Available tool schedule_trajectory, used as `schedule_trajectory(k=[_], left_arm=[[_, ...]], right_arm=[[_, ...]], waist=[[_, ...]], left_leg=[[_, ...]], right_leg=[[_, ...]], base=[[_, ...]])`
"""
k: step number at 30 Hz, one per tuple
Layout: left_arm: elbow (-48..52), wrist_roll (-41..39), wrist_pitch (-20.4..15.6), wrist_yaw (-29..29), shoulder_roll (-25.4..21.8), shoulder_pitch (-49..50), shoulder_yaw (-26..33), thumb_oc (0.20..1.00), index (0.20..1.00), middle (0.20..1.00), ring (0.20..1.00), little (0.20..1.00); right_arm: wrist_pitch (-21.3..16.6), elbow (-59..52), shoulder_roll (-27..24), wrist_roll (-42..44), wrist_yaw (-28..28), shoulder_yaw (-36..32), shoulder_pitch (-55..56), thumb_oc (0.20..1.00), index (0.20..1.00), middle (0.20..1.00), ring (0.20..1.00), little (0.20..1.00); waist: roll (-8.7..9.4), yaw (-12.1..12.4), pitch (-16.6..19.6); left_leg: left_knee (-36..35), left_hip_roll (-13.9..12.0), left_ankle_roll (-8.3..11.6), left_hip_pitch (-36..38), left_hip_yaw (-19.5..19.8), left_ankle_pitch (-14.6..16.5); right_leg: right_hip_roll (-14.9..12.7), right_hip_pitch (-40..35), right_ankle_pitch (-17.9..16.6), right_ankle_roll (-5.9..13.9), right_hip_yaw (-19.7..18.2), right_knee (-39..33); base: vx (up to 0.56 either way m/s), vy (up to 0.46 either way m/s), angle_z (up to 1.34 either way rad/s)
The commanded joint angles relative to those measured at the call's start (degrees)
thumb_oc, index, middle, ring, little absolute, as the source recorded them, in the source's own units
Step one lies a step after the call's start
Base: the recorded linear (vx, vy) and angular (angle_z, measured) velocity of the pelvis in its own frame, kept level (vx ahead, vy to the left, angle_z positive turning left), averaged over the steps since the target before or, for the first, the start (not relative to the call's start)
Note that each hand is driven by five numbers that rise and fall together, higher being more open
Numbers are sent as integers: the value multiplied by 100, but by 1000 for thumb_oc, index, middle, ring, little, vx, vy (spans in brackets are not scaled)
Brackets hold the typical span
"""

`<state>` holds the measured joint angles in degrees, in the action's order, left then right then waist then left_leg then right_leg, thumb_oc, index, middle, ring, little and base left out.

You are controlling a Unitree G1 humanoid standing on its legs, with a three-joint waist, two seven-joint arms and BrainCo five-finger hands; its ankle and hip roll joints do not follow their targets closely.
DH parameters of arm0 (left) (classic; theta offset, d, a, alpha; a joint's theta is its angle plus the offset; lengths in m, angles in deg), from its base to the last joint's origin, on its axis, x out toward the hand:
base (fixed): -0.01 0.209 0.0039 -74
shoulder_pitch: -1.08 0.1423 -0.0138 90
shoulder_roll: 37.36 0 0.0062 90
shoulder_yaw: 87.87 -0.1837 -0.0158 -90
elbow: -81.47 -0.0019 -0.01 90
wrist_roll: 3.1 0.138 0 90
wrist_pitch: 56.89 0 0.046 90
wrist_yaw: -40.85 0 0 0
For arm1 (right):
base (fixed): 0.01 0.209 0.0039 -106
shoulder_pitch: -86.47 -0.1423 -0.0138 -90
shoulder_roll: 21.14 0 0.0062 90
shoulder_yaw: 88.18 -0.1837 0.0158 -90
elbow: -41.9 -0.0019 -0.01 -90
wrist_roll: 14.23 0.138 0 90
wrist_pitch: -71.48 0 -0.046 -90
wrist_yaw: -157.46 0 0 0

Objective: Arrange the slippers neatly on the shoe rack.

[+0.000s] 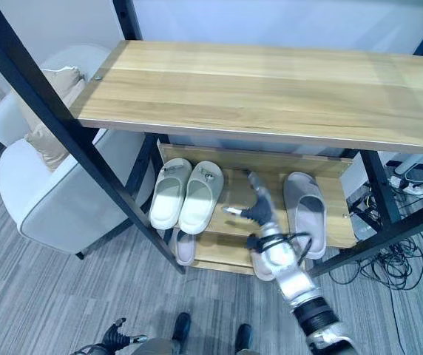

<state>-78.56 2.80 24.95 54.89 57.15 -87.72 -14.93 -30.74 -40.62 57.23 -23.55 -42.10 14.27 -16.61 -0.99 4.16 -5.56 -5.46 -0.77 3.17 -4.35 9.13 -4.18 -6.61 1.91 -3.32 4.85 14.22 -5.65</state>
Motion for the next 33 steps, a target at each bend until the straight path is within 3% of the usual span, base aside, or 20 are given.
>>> schedule_trajectory(k=[1, 7, 14, 18, 24, 33], left_arm=[[-513, 193, -176, -61, 366, -254, -253, 1000, 1000, 1000, 1000, 1000], [-538, 307, -233, -236, 291, -206, -177, 1000, 1000, 1000, 1000, 1000], [-547, 209, -253, -259, 290, -188, -257, 1000, 1000, 1000, 1000, 1000], [-548, 326, -242, -263, 323, -135, -492, 1000, 1000, 1000, 1000, 1000], [-678, 154, -193, -224, 324, 45, -351, 1000, 1000, 1000, 1000, 1000], [-570, 11, -225, -40, 262, 28, -356, 1000, 1000, 1000, 1000, 1000]], right_arm=[[-142, 23, 113, -602, -387, -59, -25, 1000, 1000, 1000, 1000, 1000], [112, 625, -506, -1055, -600, -685, 138, 1000, 1000, 1000, 1000, 1000], [237, 1905, -533, -584, -804, -850, -136, 1000, 1000, 1000, 1000, 1000], [153, 2427, -331, 158, -1009, -1122, -315, 1000, 1000, 1000, 1000, 1000], [20, 3146, -193, 1018, -1048, -1321, -439, 1000, 1000, 1000, 1000, 1000], [124, 3725, -384, 1224, -1266, -1384, -795, 1000, 1000, 1000, 1000, 1000]], waist=[[234, 104, 100], [213, 38, 126], [93, 12, 120], [17, 3, 106], [-41, 49, 123], [-102, 129, 69]], left_leg=[[46, -3, 95, 87, -360, 526], [46, -15, 101, 105, -364, 533], [46, 6, 100, 114, -373, 523], [46, 27, 93, 86, -386, 520], [46, 49, 88, 41, -428, 527], [46, 67, 81, -89, -417, 493]], right_leg=[[-424, -386, 448, 484, 32, 65], [-370, -404, 463, 474, 10, 65], [-376, -424, 463, 466, 7, 65], [-383, -389, 470, 467, -18, 65], [-395, -323, 474, 472, -31, 65], [-408, -213, 466, 488, -17, 65]], base=[[36, -50, -2], [25, -55, -3], [26, -35, -2], [0, 0, 0], [31, -13, -1], [4, -2, 0]])
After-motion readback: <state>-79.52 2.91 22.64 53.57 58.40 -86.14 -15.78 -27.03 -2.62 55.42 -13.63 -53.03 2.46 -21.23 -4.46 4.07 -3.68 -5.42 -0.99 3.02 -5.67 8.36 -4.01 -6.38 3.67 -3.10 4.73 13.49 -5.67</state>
